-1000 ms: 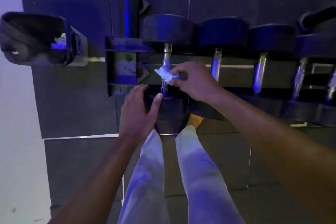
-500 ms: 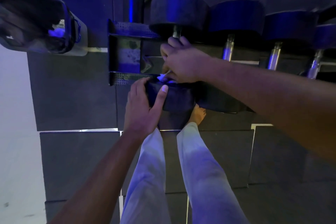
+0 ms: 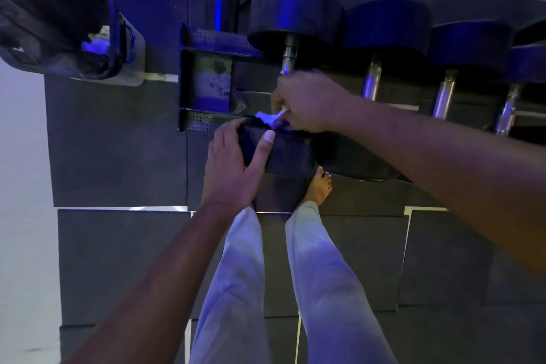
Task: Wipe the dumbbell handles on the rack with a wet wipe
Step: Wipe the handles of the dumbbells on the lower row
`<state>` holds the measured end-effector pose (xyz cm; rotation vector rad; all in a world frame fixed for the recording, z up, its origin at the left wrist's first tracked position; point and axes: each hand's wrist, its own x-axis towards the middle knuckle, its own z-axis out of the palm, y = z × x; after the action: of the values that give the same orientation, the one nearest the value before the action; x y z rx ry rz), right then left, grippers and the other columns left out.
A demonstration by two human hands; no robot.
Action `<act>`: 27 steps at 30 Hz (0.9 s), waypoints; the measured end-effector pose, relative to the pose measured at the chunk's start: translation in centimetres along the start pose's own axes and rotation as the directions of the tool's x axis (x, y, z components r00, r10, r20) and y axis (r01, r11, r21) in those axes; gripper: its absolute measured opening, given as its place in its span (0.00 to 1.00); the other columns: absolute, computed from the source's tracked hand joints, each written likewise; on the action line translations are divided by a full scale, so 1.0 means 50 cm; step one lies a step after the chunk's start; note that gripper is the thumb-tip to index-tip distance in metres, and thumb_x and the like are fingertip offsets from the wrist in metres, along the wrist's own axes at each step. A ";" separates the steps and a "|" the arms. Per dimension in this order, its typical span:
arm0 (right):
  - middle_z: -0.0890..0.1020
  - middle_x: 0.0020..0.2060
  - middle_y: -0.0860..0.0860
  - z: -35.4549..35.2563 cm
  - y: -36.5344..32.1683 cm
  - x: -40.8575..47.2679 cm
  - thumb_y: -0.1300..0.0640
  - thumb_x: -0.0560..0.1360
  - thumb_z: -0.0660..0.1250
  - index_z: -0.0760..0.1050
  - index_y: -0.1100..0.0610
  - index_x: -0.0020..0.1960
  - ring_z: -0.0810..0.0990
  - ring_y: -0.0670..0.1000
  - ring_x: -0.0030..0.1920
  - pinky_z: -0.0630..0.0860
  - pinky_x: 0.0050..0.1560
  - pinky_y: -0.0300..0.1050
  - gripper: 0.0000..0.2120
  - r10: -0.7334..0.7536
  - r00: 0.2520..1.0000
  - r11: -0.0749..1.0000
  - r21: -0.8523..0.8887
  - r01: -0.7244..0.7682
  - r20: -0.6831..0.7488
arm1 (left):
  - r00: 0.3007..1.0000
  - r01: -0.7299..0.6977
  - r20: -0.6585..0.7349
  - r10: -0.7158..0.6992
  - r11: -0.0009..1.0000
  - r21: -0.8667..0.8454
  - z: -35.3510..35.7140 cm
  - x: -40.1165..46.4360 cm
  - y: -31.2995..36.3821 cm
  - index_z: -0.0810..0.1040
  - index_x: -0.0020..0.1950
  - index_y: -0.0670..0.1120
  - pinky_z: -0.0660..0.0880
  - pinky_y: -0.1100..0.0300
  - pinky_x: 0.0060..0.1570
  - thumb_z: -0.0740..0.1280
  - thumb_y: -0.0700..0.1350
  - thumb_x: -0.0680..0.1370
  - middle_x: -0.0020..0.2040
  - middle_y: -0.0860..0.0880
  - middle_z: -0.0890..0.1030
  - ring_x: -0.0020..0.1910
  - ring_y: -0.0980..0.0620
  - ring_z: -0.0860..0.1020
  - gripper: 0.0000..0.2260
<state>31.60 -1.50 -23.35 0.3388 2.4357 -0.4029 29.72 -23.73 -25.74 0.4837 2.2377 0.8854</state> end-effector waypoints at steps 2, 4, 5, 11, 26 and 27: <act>0.82 0.47 0.48 0.026 0.028 -0.006 0.56 0.73 0.72 0.83 0.49 0.55 0.80 0.53 0.51 0.76 0.54 0.45 0.11 0.137 0.990 0.960 0.248 -0.130 -0.013 | 1.000 0.005 -0.001 -0.005 1.000 0.000 0.001 -0.001 0.002 0.71 0.77 0.51 0.66 0.58 0.72 0.64 0.68 0.83 0.74 0.53 0.73 0.73 0.53 0.71 0.29; 0.80 0.43 0.45 0.059 0.042 -0.028 0.59 0.73 0.73 0.85 0.49 0.52 0.79 0.49 0.48 0.73 0.49 0.41 0.10 0.212 0.977 0.896 0.403 -0.187 -0.018 | 1.000 0.008 0.003 -0.008 1.000 0.005 0.002 0.000 0.002 0.71 0.77 0.51 0.65 0.59 0.71 0.64 0.69 0.83 0.74 0.53 0.73 0.72 0.53 0.71 0.29; 0.82 0.42 0.45 0.074 0.047 -0.037 0.60 0.73 0.74 0.85 0.49 0.49 0.81 0.49 0.47 0.75 0.48 0.42 0.08 0.244 0.970 0.864 0.455 -0.217 0.000 | 1.000 0.000 0.001 0.000 1.000 0.010 0.002 0.000 0.000 0.72 0.77 0.51 0.65 0.59 0.71 0.63 0.69 0.83 0.74 0.53 0.73 0.72 0.53 0.71 0.30; 0.85 0.49 0.49 0.118 0.061 -0.022 0.62 0.75 0.74 0.85 0.50 0.53 0.83 0.51 0.52 0.82 0.56 0.49 0.09 0.373 0.924 0.718 0.606 -0.342 0.079 | 1.000 -0.024 -0.007 0.024 0.999 0.039 0.012 0.000 -0.004 0.71 0.77 0.50 0.64 0.59 0.72 0.59 0.71 0.82 0.73 0.51 0.73 0.72 0.50 0.71 0.32; 0.86 0.47 0.43 0.087 0.056 -0.035 0.51 0.74 0.78 0.85 0.44 0.52 0.83 0.43 0.47 0.81 0.52 0.45 0.08 0.157 0.983 0.787 0.614 -0.065 -0.097 | 0.999 -0.045 0.017 0.044 0.996 0.075 0.010 0.008 -0.010 0.71 0.76 0.49 0.63 0.60 0.72 0.60 0.70 0.83 0.72 0.51 0.73 0.72 0.50 0.71 0.31; 0.85 0.45 0.43 0.086 0.056 -0.034 0.50 0.74 0.78 0.85 0.44 0.53 0.83 0.43 0.46 0.81 0.50 0.45 0.08 0.157 0.981 0.794 0.606 -0.056 -0.115 | 0.999 -0.047 0.018 0.046 0.996 0.073 0.010 0.008 -0.012 0.71 0.76 0.50 0.64 0.59 0.73 0.60 0.71 0.83 0.72 0.51 0.73 0.72 0.50 0.71 0.31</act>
<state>36.21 -0.74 -26.06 0.8043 2.3656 -1.1468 29.72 -23.72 -26.62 0.5771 2.2588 0.8223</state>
